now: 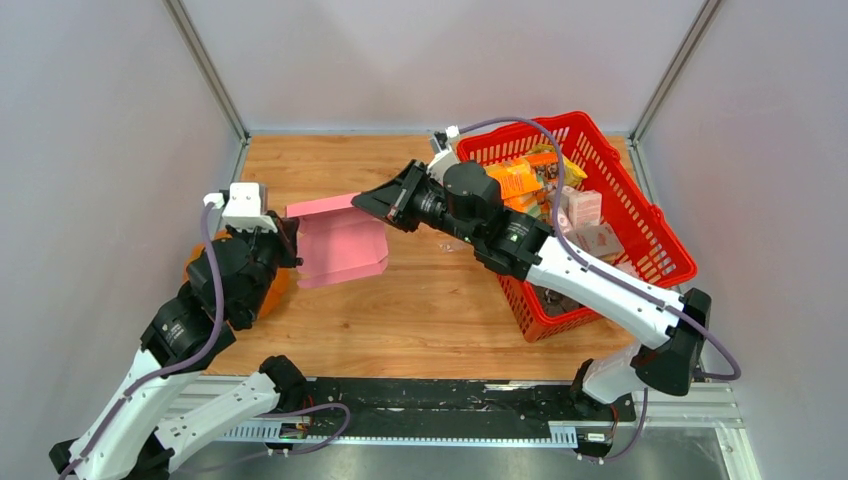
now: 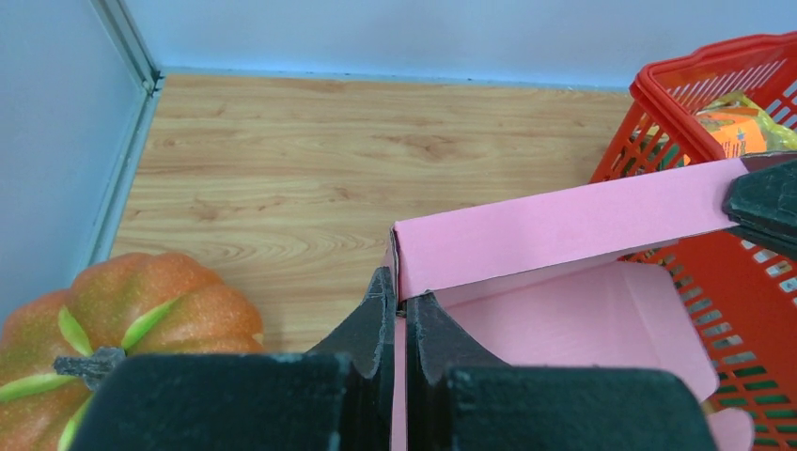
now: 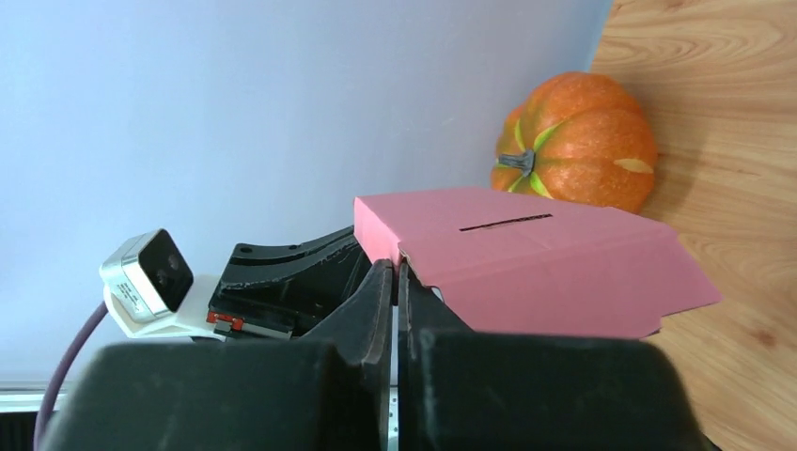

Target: Fold the paper box

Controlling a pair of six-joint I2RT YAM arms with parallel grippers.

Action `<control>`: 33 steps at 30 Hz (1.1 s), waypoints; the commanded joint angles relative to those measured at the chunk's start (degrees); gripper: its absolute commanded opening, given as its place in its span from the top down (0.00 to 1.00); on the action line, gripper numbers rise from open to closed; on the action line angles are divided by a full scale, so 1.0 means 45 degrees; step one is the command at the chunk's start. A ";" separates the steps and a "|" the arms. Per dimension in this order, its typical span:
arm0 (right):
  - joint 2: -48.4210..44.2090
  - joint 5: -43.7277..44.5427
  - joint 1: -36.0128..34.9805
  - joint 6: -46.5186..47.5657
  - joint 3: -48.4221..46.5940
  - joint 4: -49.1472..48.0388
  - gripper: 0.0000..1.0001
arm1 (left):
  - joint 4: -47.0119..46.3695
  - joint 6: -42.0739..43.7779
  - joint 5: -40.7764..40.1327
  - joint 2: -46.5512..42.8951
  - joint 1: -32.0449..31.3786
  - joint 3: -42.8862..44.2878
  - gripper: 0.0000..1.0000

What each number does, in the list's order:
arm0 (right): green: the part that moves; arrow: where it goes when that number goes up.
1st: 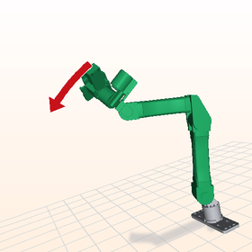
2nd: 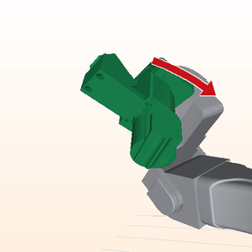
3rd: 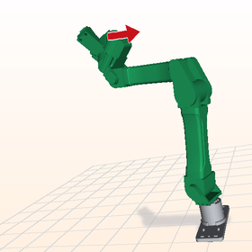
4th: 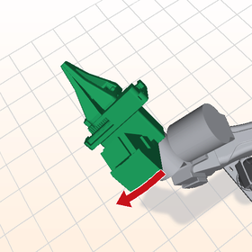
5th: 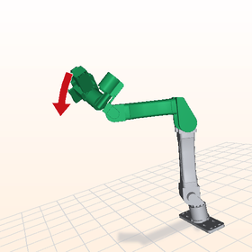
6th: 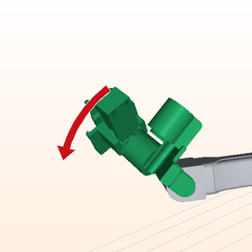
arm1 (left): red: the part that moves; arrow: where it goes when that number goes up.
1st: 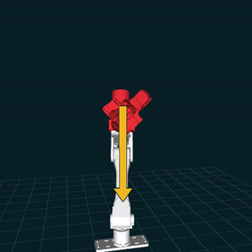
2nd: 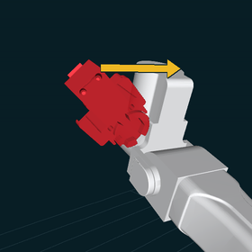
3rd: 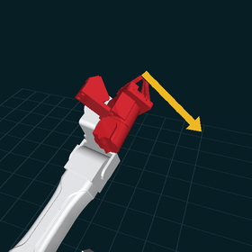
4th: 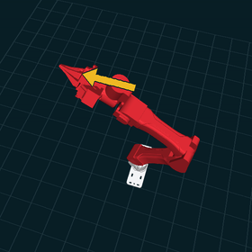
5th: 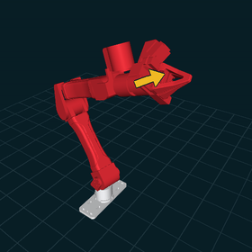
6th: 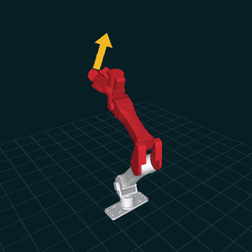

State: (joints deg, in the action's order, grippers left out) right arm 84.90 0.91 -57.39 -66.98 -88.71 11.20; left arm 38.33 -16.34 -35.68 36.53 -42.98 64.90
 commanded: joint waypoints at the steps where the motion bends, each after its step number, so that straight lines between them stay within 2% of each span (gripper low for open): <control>1: -0.0801 -0.1249 0.0525 -0.0785 0.1217 -0.3329 0.93 | -0.0510 -0.0607 0.0040 -0.0189 0.0020 0.0069 1.00; 2: -0.0782 -0.1604 0.0738 -0.0122 0.0752 -0.3097 0.71 | -0.0490 -0.0666 -0.0058 -0.0189 0.0020 0.0069 1.00; 3: -0.0859 -0.1685 0.0779 0.1412 0.0612 -0.1490 0.45 | -0.0470 -0.0686 -0.0156 -0.0228 0.0040 0.0127 1.00; 6: -0.1655 -0.1784 0.0760 0.4014 0.1153 0.0180 0.41 | -0.0411 -0.0686 -0.0488 -0.0325 0.0040 0.0108 1.00; 8: -0.2224 -0.1726 0.0624 0.4920 0.1838 0.0302 0.41 | -0.0353 -0.0724 -0.0683 -0.0365 0.0040 0.0127 1.00; 10: -0.3161 -0.0853 0.0352 0.5894 0.3088 0.0265 0.43 | -0.0236 -0.0841 -0.0781 -0.0423 0.0040 0.0186 1.00; 13: -0.3884 -0.0554 0.0408 0.5782 0.4473 -0.0768 0.46 | -0.0372 -0.1232 -0.0569 -0.0501 0.0020 0.0186 1.00; 16: -0.4004 -0.0786 0.0467 0.6212 0.4344 -0.1006 0.51 | -0.0392 -0.1583 -0.0198 -0.0521 0.0040 0.0303 1.00; 19: -0.3946 -0.2052 0.1168 0.5707 0.4205 -0.1257 0.57 | -0.0353 -0.1896 -0.0060 -0.0579 0.0040 0.0382 1.00; 20: -0.3984 -0.2173 0.1228 0.5454 0.4243 -0.1510 0.61 | -0.0353 -0.2071 -0.0078 -0.0580 0.0040 0.0382 1.00; 21: -0.4004 -0.2232 0.1268 0.5354 0.4302 -0.1687 0.70 | -0.0372 -0.2169 -0.0079 -0.0657 0.0040 0.0362 1.00; 23: -0.3946 -0.2135 0.1287 0.5140 0.4380 -0.1902 0.76 | -0.0489 -0.2500 0.0038 -0.0774 0.0020 0.0304 1.00; 27: -0.3478 -0.2291 0.1307 0.4867 0.3952 -0.1981 0.99 | -0.0645 -0.3087 0.0311 -0.0795 0.0020 0.0206 1.00; 33: -0.3067 -0.1960 0.1268 0.4437 0.3522 -0.2371 1.00 | -0.0880 -0.3752 0.0566 -0.0833 0.0040 -0.0009 1.00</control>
State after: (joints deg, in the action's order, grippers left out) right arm 70.32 -8.49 -51.46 -45.34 -69.38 4.43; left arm 37.19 -29.95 -34.44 33.15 -42.98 64.55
